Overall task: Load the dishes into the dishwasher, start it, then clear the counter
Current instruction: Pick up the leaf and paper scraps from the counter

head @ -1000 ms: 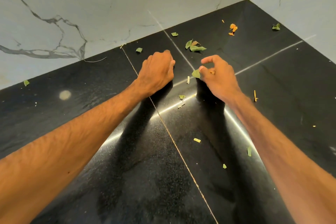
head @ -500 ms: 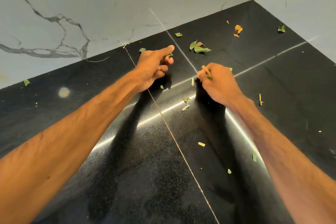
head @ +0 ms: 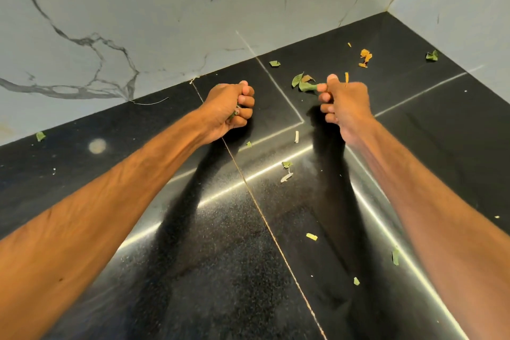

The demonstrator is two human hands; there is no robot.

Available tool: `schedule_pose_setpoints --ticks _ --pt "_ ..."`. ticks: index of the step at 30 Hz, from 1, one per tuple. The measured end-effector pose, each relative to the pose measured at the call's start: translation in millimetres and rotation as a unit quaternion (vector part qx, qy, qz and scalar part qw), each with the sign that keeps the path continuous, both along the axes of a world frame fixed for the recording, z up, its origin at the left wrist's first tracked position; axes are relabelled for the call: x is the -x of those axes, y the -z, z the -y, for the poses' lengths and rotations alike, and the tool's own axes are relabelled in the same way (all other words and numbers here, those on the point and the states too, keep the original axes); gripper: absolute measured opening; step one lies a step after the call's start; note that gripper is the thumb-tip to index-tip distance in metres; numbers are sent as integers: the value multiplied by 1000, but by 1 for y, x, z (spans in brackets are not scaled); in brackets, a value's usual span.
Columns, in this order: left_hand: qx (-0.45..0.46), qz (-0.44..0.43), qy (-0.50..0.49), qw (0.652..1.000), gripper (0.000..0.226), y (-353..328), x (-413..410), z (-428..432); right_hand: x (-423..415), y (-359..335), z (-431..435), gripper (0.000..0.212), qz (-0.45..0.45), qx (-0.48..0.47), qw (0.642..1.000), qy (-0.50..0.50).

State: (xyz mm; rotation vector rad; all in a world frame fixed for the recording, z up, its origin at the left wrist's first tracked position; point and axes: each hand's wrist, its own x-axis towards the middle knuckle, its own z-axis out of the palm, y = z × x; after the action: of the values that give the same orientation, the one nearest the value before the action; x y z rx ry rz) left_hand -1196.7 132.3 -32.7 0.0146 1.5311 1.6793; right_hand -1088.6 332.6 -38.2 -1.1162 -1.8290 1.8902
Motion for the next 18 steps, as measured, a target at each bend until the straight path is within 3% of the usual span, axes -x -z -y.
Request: schedule_pose_setpoints --ticks 2,5,8,11,14,18 --pt "7 4 -18 1000 41 -3 0 -1 13 1 -5 31 21 -121 992 -13" --pt "33 -34 -64 997 46 -4 5 -1 29 3 -7 41 103 -344 930 -71" --pt "91 -165 -108 976 46 -4 12 1 30 7 1 57 193 -468 853 -124" --pt "169 -346 -130 914 46 3 21 10 24 13 13 47 204 -526 812 -149" --pt "244 -464 -118 844 52 8 27 21 21 14 17 35 175 -534 811 -163" --pt "352 -525 -102 768 39 9 31 31 15 15 11 49 76 -450 879 -137"
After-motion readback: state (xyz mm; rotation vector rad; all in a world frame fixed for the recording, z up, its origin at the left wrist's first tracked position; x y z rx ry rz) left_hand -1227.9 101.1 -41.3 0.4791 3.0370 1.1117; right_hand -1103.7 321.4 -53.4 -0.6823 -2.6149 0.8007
